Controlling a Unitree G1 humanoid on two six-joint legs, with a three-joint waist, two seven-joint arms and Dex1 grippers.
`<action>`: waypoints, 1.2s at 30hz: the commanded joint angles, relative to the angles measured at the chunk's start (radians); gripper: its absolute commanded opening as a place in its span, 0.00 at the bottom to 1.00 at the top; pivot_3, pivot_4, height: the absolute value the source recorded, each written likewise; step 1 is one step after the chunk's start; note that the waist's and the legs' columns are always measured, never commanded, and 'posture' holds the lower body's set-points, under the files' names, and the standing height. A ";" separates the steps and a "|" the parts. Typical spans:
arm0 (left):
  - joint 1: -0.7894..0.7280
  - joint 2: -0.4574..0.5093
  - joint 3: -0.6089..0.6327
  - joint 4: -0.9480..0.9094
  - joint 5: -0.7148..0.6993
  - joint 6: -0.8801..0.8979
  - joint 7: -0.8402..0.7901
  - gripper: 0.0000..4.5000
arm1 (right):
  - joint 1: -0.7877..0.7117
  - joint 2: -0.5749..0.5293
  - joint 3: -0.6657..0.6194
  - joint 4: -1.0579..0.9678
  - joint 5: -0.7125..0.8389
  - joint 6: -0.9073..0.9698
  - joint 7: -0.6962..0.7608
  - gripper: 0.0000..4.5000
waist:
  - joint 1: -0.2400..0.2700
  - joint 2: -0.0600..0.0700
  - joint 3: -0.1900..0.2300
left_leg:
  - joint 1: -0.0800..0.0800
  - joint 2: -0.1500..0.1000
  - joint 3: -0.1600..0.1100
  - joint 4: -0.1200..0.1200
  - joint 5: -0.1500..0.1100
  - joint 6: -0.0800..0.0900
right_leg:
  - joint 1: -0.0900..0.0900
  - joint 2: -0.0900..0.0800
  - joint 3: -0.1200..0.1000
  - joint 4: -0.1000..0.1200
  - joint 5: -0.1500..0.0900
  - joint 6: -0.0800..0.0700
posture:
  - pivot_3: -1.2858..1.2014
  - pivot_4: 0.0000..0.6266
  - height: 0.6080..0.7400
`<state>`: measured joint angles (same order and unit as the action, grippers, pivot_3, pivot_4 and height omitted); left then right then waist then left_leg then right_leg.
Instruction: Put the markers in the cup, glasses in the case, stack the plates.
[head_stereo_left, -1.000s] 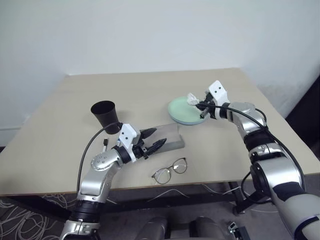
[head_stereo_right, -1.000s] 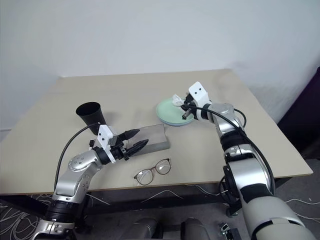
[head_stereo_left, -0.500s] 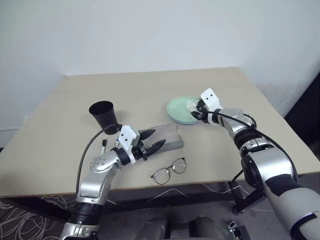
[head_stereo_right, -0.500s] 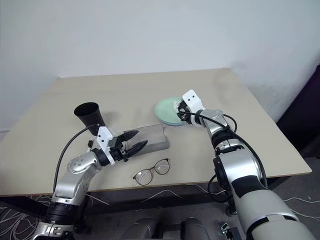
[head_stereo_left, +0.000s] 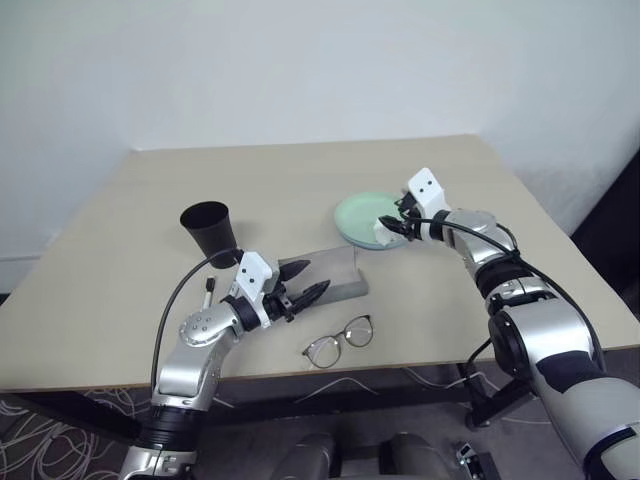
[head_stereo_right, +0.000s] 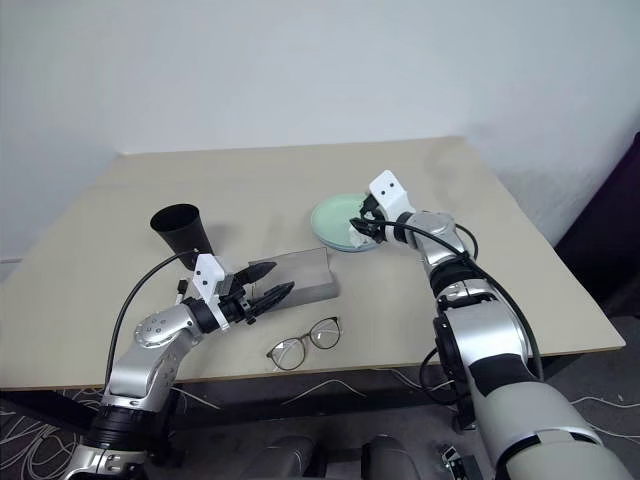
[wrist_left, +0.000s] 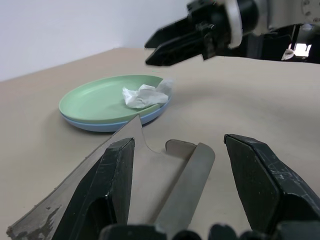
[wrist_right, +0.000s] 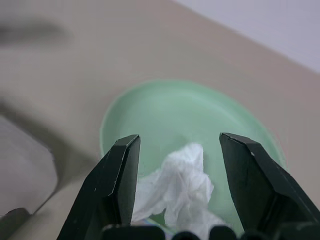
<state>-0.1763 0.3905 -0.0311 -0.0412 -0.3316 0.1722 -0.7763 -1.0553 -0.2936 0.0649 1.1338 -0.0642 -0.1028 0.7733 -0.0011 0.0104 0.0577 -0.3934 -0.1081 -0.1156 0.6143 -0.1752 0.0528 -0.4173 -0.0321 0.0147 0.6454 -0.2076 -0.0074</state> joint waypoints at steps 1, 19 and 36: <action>-0.029 0.021 0.019 -0.024 -0.010 -0.001 -0.014 0.67 | 0.095 -0.041 0.014 -0.182 0.028 -0.036 0.119 0.61 | 0.000 0.000 0.000 | 0.000 0.000 0.000 0.000 0.000 0.000 | 0.001 0.000 0.000 0.000 0.000 0.000 | 0.52 0.00 0.97; -0.128 0.196 -0.083 -0.087 -0.121 0.339 -0.289 0.67 | 0.559 -0.138 0.025 -0.825 0.254 0.116 0.376 0.61 | 0.000 0.000 0.000 | 0.000 0.002 -0.001 0.004 0.000 0.000 | 0.004 -0.001 -0.002 0.000 -0.002 -0.002 | 0.52 0.00 0.97; -0.262 0.250 -0.255 -0.075 -0.057 0.519 -0.386 0.67 | 0.594 -0.111 0.048 -0.806 0.213 0.055 0.268 0.99 | 0.001 -0.001 0.001 | -0.001 0.002 -0.001 0.004 0.000 0.000 | 0.003 -0.001 -0.002 -0.001 -0.002 -0.002 | 0.52 0.00 0.97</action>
<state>-0.4054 0.6302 -0.2925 -0.0867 -0.3718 0.6677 -1.1457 -0.4562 -0.4080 0.1199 0.3444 0.1496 -0.0210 1.0571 -0.0005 0.0092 0.0587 -0.3946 -0.1061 -0.1166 0.6187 -0.1755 0.0531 -0.4141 -0.0335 0.0126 0.6448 -0.2096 -0.0098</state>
